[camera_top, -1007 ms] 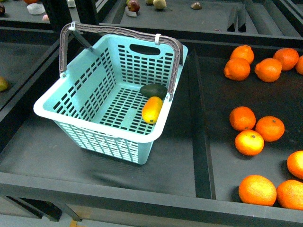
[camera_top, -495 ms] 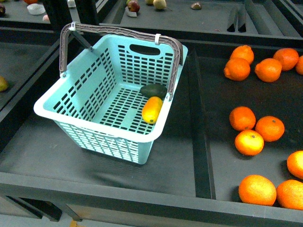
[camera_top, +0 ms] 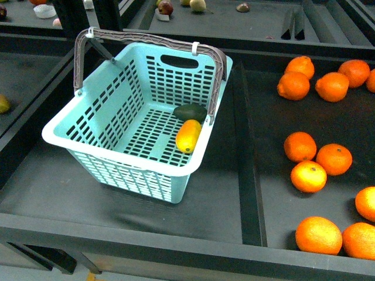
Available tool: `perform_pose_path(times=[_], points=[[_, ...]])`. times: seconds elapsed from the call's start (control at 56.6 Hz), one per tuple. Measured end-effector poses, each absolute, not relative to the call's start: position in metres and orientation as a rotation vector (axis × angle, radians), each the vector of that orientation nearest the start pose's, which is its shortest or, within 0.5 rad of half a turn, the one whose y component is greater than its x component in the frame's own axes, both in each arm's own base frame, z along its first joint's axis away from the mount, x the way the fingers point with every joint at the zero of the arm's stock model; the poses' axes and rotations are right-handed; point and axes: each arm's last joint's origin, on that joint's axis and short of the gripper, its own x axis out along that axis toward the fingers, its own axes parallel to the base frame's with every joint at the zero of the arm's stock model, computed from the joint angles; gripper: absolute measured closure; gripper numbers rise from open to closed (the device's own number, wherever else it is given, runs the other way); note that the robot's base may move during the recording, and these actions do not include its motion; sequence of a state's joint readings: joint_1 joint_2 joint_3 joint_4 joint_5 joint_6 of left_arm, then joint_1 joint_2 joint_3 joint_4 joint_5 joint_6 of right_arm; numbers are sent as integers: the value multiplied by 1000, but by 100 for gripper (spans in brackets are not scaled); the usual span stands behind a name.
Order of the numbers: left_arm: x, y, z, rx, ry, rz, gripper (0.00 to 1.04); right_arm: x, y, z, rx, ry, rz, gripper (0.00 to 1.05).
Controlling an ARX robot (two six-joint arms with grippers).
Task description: Pick mango and avocado into basket
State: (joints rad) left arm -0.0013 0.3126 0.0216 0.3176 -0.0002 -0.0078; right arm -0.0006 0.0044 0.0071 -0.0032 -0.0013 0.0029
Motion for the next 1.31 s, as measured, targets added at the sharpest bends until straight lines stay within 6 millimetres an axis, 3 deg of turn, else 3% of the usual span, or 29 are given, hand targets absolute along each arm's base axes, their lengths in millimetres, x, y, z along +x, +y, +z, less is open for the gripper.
perform_pose_path(times=[0.548,1.166,1.307], points=[[97,0,171,-7,-17,-2,102,98,0,165,3,1,1,8],[97,0,171,-8,-20,-2,102,98,0,165,3,1,1,8],[97,0,171,-7,-20,-2,73,98,0,165,3,1,1,8]])
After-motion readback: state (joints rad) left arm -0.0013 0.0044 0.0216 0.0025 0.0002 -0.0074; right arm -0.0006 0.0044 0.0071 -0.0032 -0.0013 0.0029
